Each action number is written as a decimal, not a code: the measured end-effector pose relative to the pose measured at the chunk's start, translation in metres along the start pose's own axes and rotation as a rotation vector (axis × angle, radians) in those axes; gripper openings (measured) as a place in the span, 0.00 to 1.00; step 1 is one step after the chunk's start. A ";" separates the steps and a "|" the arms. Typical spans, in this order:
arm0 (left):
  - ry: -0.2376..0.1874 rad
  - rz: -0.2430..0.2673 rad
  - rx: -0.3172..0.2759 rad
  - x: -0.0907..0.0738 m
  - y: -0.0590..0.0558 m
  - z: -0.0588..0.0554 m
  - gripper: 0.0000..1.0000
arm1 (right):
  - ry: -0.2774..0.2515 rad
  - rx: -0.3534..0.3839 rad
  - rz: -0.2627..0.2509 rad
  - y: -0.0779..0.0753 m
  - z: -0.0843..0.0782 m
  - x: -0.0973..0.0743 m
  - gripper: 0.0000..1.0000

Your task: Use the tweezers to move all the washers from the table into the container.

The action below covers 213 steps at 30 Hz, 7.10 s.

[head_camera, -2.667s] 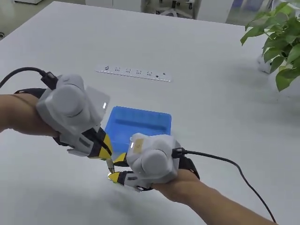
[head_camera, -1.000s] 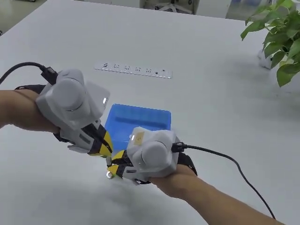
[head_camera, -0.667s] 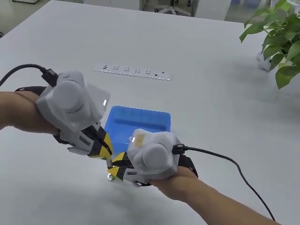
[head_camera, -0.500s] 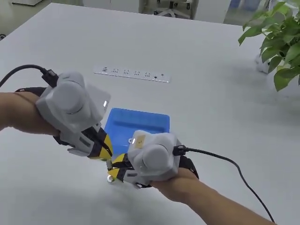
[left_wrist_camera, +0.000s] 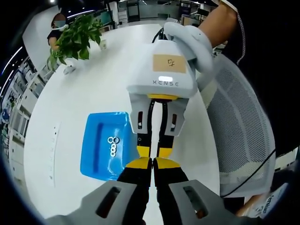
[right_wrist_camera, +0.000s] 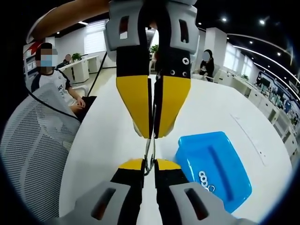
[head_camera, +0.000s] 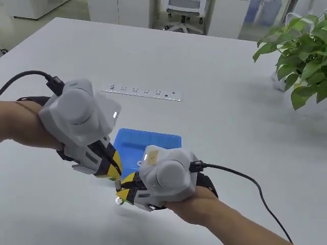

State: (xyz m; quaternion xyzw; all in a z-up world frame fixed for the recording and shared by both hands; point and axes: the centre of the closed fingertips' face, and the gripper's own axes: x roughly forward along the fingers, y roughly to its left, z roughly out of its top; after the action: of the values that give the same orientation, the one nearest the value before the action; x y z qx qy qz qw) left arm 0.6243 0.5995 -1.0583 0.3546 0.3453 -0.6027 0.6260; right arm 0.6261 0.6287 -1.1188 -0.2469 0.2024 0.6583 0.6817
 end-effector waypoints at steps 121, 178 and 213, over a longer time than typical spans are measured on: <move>0.031 0.015 0.072 0.010 0.095 -0.003 0.06 | 0.005 0.036 -0.045 -0.098 -0.009 0.008 0.11; -0.033 0.022 0.184 -0.033 0.031 0.056 0.05 | -0.094 -0.007 -0.152 -0.045 0.027 -0.060 0.06; 0.024 0.059 0.153 -0.017 0.010 0.017 0.07 | 0.061 -0.070 -0.088 -0.021 0.010 -0.045 0.05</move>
State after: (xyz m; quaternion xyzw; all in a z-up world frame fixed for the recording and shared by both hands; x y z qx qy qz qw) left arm 0.6341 0.5935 -1.0343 0.4188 0.2952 -0.6044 0.6101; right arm 0.6442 0.5986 -1.0821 -0.2993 0.1888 0.6265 0.6945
